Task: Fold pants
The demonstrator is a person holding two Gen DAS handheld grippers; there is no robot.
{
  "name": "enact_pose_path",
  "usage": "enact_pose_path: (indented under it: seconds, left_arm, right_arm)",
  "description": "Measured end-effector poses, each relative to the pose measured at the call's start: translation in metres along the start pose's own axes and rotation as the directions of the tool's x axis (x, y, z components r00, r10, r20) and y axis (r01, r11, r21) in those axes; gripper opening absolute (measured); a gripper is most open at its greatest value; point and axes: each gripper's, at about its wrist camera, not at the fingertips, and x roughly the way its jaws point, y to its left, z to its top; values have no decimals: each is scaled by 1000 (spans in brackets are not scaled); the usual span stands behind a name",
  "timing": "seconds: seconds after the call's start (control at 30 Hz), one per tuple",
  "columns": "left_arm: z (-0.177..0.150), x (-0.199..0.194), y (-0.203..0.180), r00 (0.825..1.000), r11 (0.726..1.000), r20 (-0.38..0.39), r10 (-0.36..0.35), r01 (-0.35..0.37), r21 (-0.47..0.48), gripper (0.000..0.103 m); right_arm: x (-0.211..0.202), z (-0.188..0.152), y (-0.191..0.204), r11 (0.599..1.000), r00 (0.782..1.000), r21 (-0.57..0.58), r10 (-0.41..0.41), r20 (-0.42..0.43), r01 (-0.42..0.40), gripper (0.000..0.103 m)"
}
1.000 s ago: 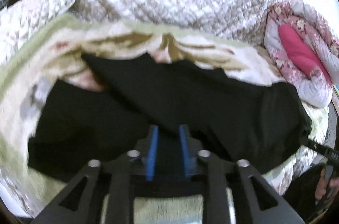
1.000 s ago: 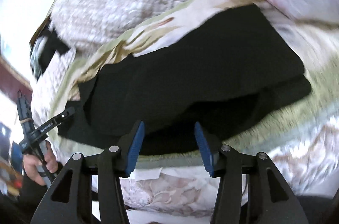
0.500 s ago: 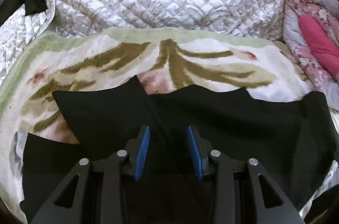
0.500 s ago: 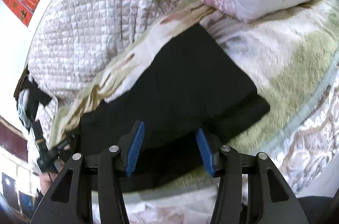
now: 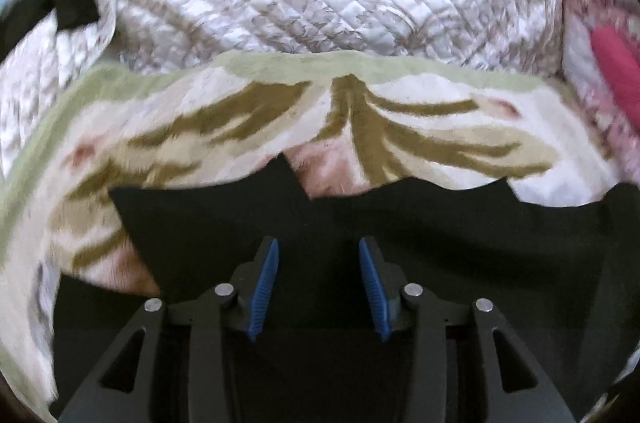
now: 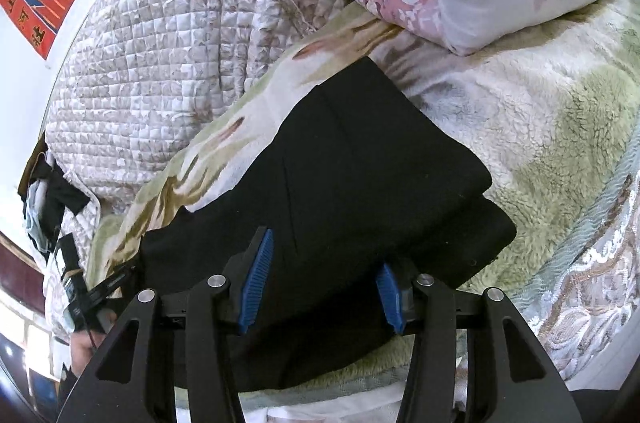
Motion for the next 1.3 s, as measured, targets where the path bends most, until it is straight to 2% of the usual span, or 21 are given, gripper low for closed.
enact_pose_path:
  seconds: [0.03,0.1,0.17,0.23,0.27,0.3,0.33,0.43,0.5,0.57,0.63,0.77,0.83,0.9,0.93,0.97,1.1,1.2,1.23,1.27,1.3]
  left_arm:
    - [2,5,-2,1000,1000,-5,20,-20,18,44]
    - [6,12,-3,999,998,-18,51,-51,30,36]
    - [6,9,0,997,997,-3,71,-71,24,10]
    - [4,4,7,998,998,5,62,-62,4,6]
    - [3,-4,13,998,998,23,61,-60,-17,5]
    - [2,-12,19,997,997,44,61,-60,-39,5]
    - [-1,-26,29,995,996,77,57,-51,-74,5]
    - [-19,-73,62,984,982,171,50,-17,-188,5]
    - [-44,-103,86,976,963,208,67,-8,-271,5]
    - [-66,-114,104,977,945,199,80,-11,-327,5]
    - [-88,-113,119,986,926,155,67,-3,-378,5]
    - [-114,-89,140,998,871,56,-15,40,-489,6]
    - [-117,-85,146,996,840,67,-51,80,-536,8]
    - [-118,-85,146,995,827,81,-63,98,-553,20]
    - [-120,-85,146,994,822,88,-69,106,-560,30]
    - [-121,-84,147,993,813,92,-78,116,-570,32]
    - [-119,-77,151,992,794,94,-88,126,-594,32]
    - [-109,-73,152,994,808,95,-61,105,-580,29]
    - [-107,-73,152,994,811,93,-48,94,-577,13]
    - [-105,-72,151,996,818,86,-32,76,-570,4]
    - [-104,-73,149,996,823,82,-20,63,-564,4]
  right_arm:
    - [0,0,0,1000,1000,-1,0,0,0,49]
    - [0,0,0,1000,1000,1,0,1,0,49]
    - [0,0,0,1000,1000,5,-4,4,4,46]
    - [0,1,-4,1000,1000,19,-5,8,5,36]
    - [0,2,-6,999,1000,30,-10,9,10,31]
    - [0,3,-8,999,1000,40,-14,9,14,22]
    - [-1,3,-11,998,1000,56,-10,10,9,19]
    - [-4,4,-13,998,1000,62,5,19,-6,16]
    - [-5,4,-12,998,1000,58,6,23,-7,16]
    - [-5,4,-12,998,1000,57,5,23,-7,16]
    - [-5,3,-12,999,1000,54,2,21,-3,16]
    - [-3,3,-11,999,1000,53,6,12,-6,16]
    - [-2,2,-11,999,1000,52,3,10,-4,16]
    - [-2,2,-11,999,1000,53,5,10,-6,16]
    - [-2,2,-10,999,1000,53,3,11,-4,16]
    - [-2,2,-10,999,1000,54,3,11,-3,16]
    - [-1,3,-11,999,1000,54,3,15,-4,16]
    - [-1,5,-12,998,1000,66,7,17,-8,16]
    - [-2,5,-11,998,1000,64,5,17,-6,16]
    - [-2,5,-10,998,1000,56,-1,20,0,16]
    - [-2,6,-8,999,1000,44,-8,19,7,16]
